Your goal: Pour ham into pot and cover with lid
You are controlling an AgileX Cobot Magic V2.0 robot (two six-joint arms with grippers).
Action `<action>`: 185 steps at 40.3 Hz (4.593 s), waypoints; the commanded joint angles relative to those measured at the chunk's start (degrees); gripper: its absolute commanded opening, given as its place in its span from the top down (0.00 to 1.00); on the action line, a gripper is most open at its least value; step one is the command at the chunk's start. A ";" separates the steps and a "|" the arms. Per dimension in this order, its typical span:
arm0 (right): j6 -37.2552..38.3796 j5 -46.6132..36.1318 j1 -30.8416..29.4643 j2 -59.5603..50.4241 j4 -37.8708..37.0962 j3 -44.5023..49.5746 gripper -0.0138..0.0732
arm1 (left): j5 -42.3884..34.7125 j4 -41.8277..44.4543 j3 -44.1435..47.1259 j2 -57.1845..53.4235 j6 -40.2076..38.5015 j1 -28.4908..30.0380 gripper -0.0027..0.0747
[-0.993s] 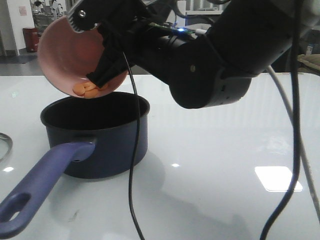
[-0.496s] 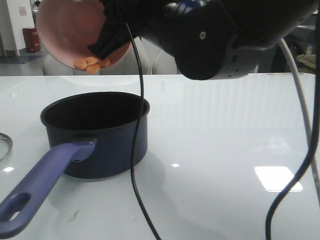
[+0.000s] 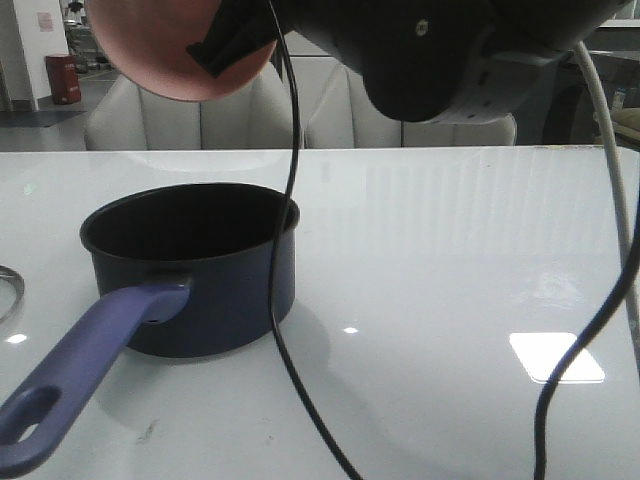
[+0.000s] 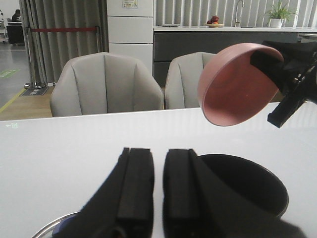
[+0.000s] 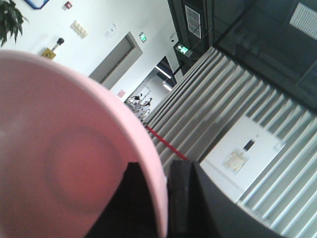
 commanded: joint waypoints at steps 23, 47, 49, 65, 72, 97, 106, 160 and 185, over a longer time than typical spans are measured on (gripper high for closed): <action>11.58 52.22 -2.07 -14.63 19.72 -2.98 0.68 | -4.45 -0.05 -1.52 0.51 -0.08 -0.43 0.77; 12.30 87.24 -22.22 -21.38 22.63 -5.15 0.68 | -4.45 -0.05 -1.52 0.51 -0.08 -0.43 0.77; 14.03 88.65 -24.07 -21.33 20.69 -5.15 0.68 | -4.45 -0.05 -1.52 0.51 -0.08 -0.43 0.77; 30.27 98.64 -36.00 -20.17 7.47 -5.15 0.68 | -4.45 -0.05 -1.52 0.51 -0.08 -0.43 0.77; 31.35 103.20 -40.20 -16.67 7.47 -5.15 0.68 | -4.45 -0.05 -1.52 0.51 -0.08 -0.43 0.77; 31.35 99.56 -40.80 -7.19 5.80 -5.15 0.60 | -4.45 -0.05 -1.52 0.51 -0.08 -0.43 0.77; 31.35 98.91 -40.80 -7.19 4.73 -5.15 0.31 | -4.45 -0.05 -1.52 0.51 -0.08 -0.43 0.77; 28.03 71.10 -31.34 -78.07 7.11 33.01 0.29 | -4.45 -0.05 -1.52 0.51 -0.08 -0.43 0.77; 28.08 74.18 -31.34 -100.35 7.16 50.47 0.70 | -4.45 -0.39 -1.52 0.51 -0.08 -0.43 0.77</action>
